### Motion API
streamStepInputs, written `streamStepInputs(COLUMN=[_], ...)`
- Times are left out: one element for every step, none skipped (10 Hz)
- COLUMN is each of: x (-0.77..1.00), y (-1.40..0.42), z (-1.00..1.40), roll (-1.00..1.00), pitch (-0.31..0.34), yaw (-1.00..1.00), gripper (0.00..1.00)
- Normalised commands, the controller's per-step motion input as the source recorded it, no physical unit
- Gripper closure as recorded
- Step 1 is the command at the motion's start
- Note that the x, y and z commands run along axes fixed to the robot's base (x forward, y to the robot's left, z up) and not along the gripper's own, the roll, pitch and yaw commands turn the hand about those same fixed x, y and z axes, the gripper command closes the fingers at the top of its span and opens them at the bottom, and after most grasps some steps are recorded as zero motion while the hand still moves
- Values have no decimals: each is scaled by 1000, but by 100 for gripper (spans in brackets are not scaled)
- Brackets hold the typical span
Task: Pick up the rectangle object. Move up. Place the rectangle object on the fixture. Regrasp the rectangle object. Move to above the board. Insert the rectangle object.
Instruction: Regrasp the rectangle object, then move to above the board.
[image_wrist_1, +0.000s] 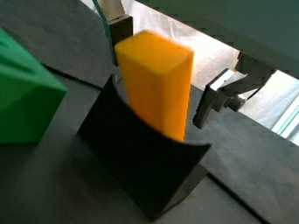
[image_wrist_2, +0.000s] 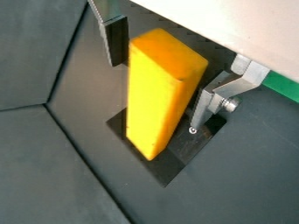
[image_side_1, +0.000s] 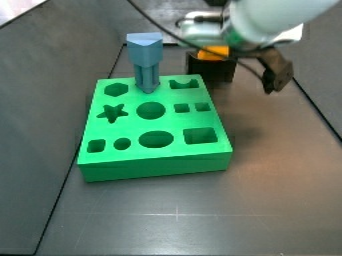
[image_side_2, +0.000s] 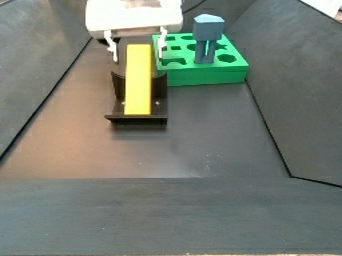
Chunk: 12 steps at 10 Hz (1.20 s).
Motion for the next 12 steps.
streamStepInputs(x=[0,-78,-77,-76,-73,-77,-86,-91,-98,-98,-99,-102], y=[0,11,6,-1,5,3,3,5,6,7,10,13], z=[0,1000,1000,1000,1000,1000,1000,1000,1000,1000,1000,1000], roll=[0,361,339,267,162,99,43,21,-11,-32,-47,-64], pitch=[0,-147,-156,-176,-198,-205,-201,-192,-157,-116,-84,-51], yaw=[0,228,223,182,105,60,4,-22,-68,-113,-140,-152], gripper=[100,100,100,100,100,100,100,100,100,100,100,100])
